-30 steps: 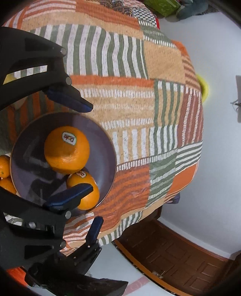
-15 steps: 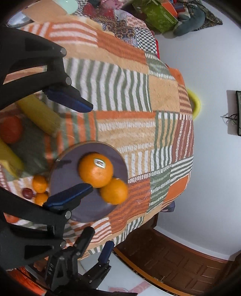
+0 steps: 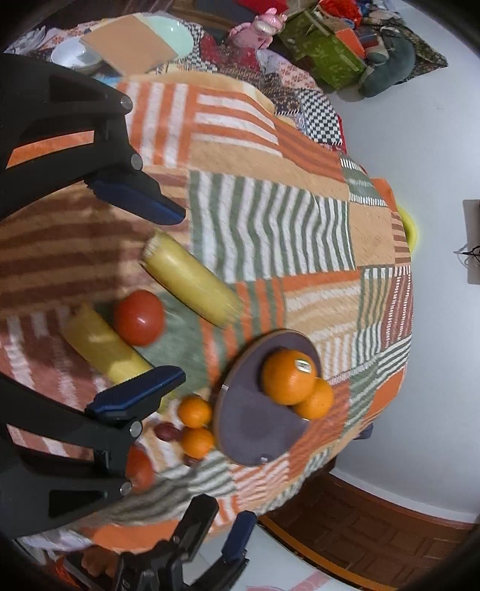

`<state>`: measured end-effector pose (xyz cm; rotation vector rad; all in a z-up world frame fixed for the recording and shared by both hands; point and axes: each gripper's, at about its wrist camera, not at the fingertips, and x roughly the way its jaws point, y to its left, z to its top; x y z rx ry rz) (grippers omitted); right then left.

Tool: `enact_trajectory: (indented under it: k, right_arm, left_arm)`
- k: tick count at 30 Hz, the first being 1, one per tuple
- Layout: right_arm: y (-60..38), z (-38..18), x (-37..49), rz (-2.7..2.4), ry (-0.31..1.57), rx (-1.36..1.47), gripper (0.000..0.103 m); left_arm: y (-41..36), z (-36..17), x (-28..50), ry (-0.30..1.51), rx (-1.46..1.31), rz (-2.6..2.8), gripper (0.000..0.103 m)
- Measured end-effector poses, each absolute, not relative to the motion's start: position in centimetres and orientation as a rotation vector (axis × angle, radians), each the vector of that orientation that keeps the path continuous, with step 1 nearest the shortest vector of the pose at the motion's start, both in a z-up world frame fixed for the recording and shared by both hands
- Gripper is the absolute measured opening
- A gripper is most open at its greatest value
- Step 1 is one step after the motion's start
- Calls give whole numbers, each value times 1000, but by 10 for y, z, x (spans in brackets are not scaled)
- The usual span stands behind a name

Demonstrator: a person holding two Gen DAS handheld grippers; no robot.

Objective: Organize fruits
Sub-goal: 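Move both tools toward the two yellow cylindrical fruits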

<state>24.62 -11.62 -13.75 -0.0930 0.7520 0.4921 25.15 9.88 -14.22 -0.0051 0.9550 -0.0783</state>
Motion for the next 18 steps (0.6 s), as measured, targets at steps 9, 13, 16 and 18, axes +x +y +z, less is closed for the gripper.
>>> enact_trajectory:
  k: [9, 13, 16, 18]
  right_arm:
    - [-75, -162, 212, 563, 787, -128, 50]
    - [-59, -175, 203, 582, 803, -152, 46]
    - [-48, -185, 202, 604, 832, -168, 43]
    - [-43, -192, 201, 616, 851, -176, 32]
  left_arm:
    - [118, -174, 223, 980, 68, -53, 79]
    - [129, -196, 223, 1025, 58, -57, 79]
    - [131, -209, 228, 1041, 55, -52, 79]
    - [133, -214, 232, 1041, 55, -45, 79]
